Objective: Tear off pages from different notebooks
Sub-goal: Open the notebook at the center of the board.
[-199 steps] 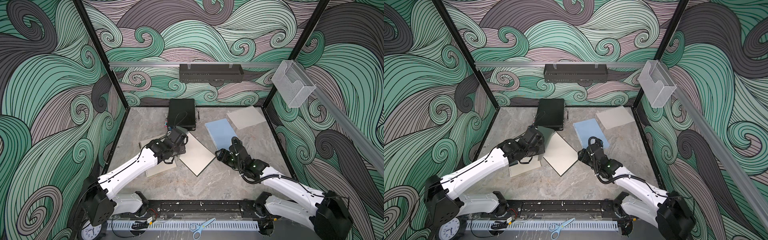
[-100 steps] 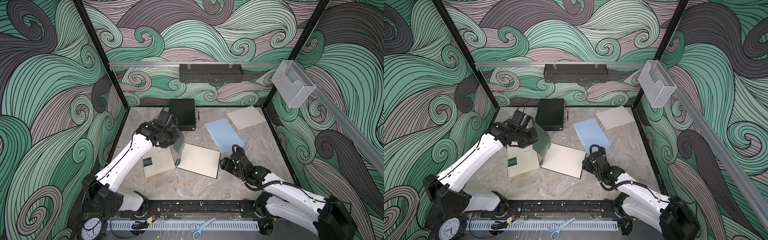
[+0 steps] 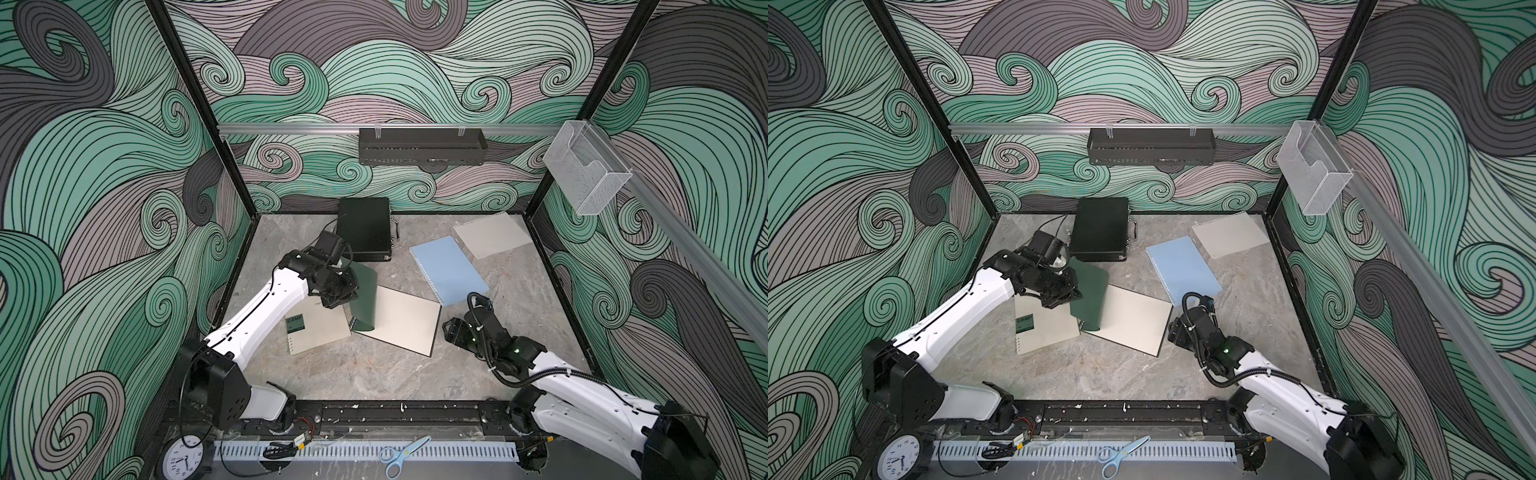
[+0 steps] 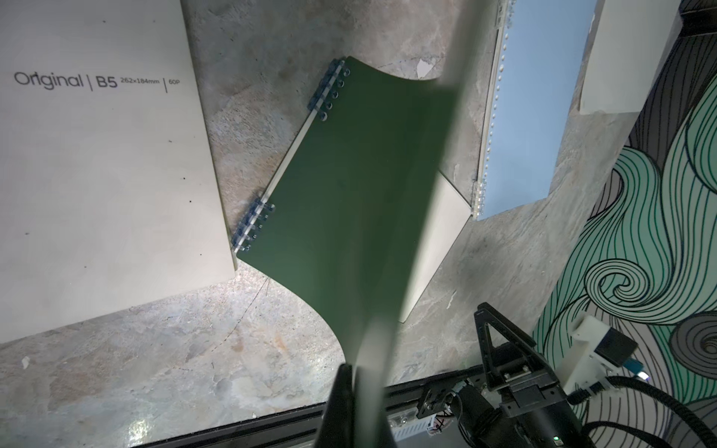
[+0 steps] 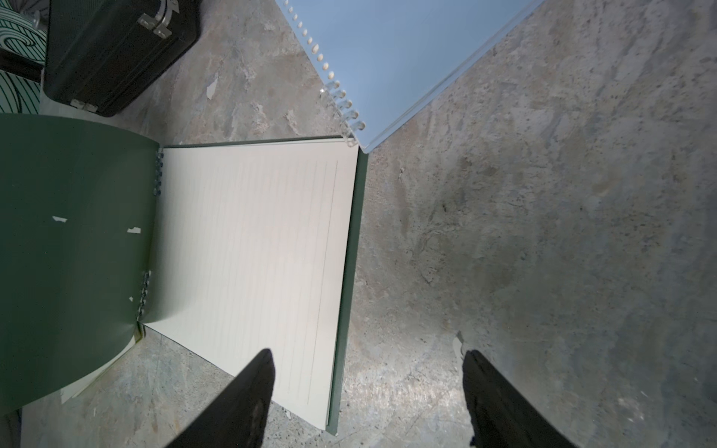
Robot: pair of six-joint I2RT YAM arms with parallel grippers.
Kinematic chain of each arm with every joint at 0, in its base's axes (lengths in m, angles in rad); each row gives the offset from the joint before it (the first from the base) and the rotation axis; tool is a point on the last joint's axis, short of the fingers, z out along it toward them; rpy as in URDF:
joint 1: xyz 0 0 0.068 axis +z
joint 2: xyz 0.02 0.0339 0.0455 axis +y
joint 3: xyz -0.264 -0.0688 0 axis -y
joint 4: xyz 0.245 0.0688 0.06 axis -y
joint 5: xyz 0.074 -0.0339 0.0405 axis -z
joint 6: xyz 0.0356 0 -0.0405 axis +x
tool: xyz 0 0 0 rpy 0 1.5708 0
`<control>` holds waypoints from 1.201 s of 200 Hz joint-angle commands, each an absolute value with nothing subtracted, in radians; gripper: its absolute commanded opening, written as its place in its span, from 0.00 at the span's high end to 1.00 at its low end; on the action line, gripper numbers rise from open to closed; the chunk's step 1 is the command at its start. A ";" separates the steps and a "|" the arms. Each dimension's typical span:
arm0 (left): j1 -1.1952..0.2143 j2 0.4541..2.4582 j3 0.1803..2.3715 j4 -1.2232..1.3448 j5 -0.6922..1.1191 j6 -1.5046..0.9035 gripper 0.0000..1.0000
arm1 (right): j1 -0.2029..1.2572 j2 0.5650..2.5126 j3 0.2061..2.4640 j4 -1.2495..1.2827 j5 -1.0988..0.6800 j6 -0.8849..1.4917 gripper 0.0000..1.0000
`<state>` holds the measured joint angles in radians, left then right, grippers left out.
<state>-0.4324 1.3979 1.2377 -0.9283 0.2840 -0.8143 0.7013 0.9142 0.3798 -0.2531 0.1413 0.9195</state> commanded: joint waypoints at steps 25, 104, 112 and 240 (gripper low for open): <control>-0.431 1.356 1.207 -0.907 0.032 -0.758 1.00 | 0.710 0.921 0.373 -0.172 0.045 0.801 0.28; -0.433 1.292 1.128 -0.813 -0.019 -0.779 1.00 | 0.717 1.035 0.360 -0.013 -0.009 0.775 0.67; -0.433 1.288 1.126 -0.812 -0.014 -0.781 1.00 | 0.716 1.053 0.362 -0.005 -0.011 0.773 0.67; -0.436 1.302 1.126 -0.813 -0.023 -0.784 1.00 | 0.724 1.314 0.412 0.122 -0.052 0.798 0.83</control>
<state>-0.4324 1.2984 1.1244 -0.8104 0.0143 -0.7788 0.7200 1.2808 0.3794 0.0875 -0.0364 0.7933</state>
